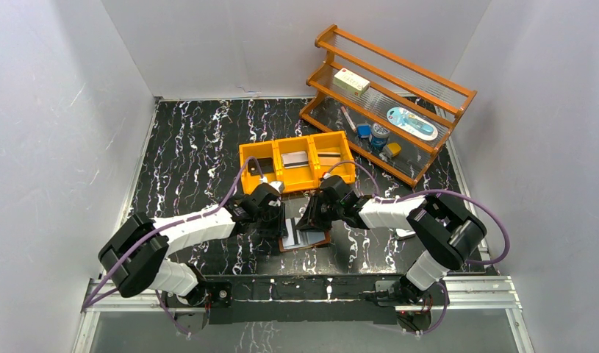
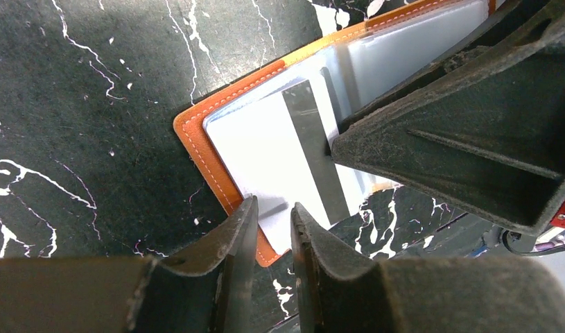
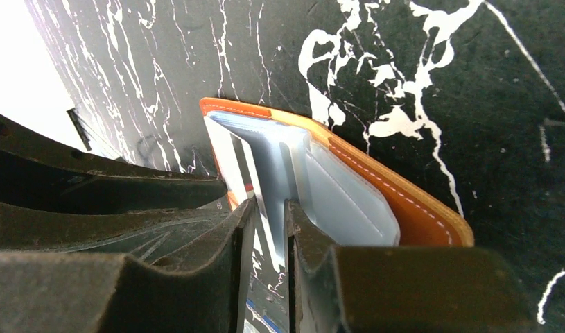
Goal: Take the credit cards out of the card holder
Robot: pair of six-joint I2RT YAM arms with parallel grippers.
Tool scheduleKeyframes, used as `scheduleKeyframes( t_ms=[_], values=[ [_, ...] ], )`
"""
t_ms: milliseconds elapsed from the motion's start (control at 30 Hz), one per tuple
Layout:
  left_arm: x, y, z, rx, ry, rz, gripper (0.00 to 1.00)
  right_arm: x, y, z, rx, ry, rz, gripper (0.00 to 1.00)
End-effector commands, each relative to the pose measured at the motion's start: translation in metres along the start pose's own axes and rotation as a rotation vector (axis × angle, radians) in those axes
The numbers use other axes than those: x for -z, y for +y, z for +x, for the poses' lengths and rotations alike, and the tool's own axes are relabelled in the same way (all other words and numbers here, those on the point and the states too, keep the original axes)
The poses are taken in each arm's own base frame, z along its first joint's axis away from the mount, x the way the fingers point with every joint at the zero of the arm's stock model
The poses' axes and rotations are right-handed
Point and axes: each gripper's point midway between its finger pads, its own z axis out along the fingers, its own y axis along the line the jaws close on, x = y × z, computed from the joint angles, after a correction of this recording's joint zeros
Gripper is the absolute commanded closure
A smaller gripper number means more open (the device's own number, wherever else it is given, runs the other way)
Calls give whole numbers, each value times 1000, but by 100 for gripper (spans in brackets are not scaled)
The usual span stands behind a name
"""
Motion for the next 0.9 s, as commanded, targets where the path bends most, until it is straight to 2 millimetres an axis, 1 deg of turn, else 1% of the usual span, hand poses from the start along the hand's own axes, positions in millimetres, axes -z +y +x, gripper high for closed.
scheduleKeyframes(
  t_ms=[0, 133, 233, 400, 500, 533, 567, 633, 733, 867],
  values=[
    [3, 2, 3, -14, 9, -9, 76, 1, 13, 2, 26, 8, -66, 71],
    [-7, 4, 14, 7, 50, -6, 78, 2, 28, 3, 61, 24, -114, 72],
    [-8, 6, 16, 17, 47, -1, 78, -1, 28, 6, 66, 38, -106, 72],
    [-8, 7, 17, 19, 44, -2, 79, -5, 22, 8, 51, 43, -89, 73],
    [-8, 7, 18, 20, 45, -1, 79, -7, 21, 8, 54, 46, -87, 80],
    [-8, 7, 18, 19, 46, -1, 79, -6, 22, 8, 57, 45, -93, 84],
    [-8, 7, 17, 19, 45, 0, 79, -6, 24, 9, 62, 46, -102, 91],
    [-7, 7, 17, 18, 42, -2, 79, -4, 29, 8, 74, 43, -121, 97],
    [-2, 7, 11, 17, 15, -9, 77, 0, 33, 6, 88, 28, -129, 100],
    [20, 4, -8, 10, -70, -28, 73, 10, 41, 2, 111, -2, -151, 100]
  ],
)
